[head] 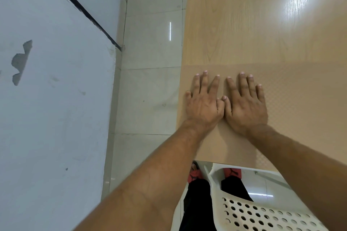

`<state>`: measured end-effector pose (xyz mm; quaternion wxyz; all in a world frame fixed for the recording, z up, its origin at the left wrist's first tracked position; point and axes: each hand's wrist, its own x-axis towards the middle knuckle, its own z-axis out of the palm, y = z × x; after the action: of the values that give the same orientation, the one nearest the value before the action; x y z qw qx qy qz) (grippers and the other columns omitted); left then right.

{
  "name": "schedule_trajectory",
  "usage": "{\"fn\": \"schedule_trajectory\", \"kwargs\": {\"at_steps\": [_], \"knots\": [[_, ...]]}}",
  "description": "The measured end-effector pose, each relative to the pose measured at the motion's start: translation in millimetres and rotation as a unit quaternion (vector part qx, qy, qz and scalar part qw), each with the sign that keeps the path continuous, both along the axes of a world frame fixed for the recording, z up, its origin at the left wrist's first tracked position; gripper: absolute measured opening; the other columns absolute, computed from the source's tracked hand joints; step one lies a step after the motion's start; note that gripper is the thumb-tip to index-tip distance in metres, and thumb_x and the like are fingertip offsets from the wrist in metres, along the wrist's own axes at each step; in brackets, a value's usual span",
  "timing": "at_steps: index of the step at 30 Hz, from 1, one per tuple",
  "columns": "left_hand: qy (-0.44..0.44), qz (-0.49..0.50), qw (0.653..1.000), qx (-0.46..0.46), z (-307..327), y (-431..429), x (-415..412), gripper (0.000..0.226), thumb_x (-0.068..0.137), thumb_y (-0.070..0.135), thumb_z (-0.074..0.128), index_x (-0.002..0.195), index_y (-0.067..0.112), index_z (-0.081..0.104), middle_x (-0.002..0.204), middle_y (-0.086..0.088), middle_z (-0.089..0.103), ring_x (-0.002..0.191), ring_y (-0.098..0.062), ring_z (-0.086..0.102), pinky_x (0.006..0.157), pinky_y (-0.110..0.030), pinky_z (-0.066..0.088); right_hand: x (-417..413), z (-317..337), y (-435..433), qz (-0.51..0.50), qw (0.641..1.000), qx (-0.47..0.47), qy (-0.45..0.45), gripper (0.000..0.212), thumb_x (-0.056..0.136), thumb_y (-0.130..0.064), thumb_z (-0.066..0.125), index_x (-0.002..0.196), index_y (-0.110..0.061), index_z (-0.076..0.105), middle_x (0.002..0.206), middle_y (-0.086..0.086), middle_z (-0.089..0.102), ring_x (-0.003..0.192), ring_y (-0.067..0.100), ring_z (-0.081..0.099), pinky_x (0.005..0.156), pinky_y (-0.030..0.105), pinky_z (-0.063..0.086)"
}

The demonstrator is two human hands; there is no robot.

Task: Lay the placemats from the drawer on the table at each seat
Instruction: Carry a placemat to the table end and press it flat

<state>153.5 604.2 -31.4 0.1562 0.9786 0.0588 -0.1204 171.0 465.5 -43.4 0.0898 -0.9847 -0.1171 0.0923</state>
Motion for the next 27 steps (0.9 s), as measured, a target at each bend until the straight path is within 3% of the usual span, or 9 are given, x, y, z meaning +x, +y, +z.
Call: {"fn": "schedule_trajectory", "kwargs": {"at_steps": [5, 13, 20, 27], "knots": [[0.004, 0.008, 1.0, 0.027, -3.2, -1.7, 2.7, 0.063, 0.099, 0.049, 0.021, 0.158, 0.039, 0.004, 0.168, 0.001, -0.008, 0.154, -0.022, -0.01, 0.115, -0.056, 0.02, 4.0, 2.7, 1.0, -0.004, 1.0, 0.002, 0.013, 0.064, 0.1, -0.048, 0.016, 0.159, -0.025, 0.015, 0.167, 0.014, 0.007, 0.154, 0.032, 0.004, 0.123, 0.05, 0.004], [0.011, 0.053, 0.997, 0.059, 2.8, -19.8, 20.9, 0.063, 0.094, 0.062, 0.031, 0.154, 0.044, 0.021, 0.162, -0.005, 0.014, 0.15, -0.032, 0.009, 0.103, -0.065, 0.031, 31.9, 3.5, -23.9, -0.017, 1.0, -0.013, 0.019, 0.07, 0.096, -0.059, 0.016, 0.159, -0.03, 0.012, 0.168, 0.008, 0.006, 0.154, 0.029, 0.004, 0.122, 0.052, 0.001], [0.004, 0.05, 0.998, 0.04, -6.1, -17.9, 19.3, 0.071, 0.093, 0.066, 0.028, 0.156, 0.048, 0.001, 0.168, 0.003, -0.009, 0.153, -0.028, -0.013, 0.111, -0.067, 0.018, 41.2, 4.9, -79.0, -0.134, 0.991, -0.017, 0.008, 0.074, 0.096, -0.063, 0.023, 0.159, -0.027, 0.011, 0.168, 0.008, 0.009, 0.154, 0.028, 0.003, 0.123, 0.051, 0.001], [-0.003, 0.046, 0.998, 0.044, -4.2, -19.8, 18.7, 0.07, 0.095, 0.066, 0.025, 0.155, 0.048, -0.007, 0.167, 0.004, -0.015, 0.153, -0.027, -0.017, 0.115, -0.065, 0.017, 50.5, 6.6, -135.8, -0.203, 0.979, -0.019, 0.01, 0.081, 0.093, -0.069, 0.016, 0.16, -0.023, 0.006, 0.168, 0.008, 0.004, 0.154, 0.025, -0.002, 0.123, 0.049, -0.001]]}}
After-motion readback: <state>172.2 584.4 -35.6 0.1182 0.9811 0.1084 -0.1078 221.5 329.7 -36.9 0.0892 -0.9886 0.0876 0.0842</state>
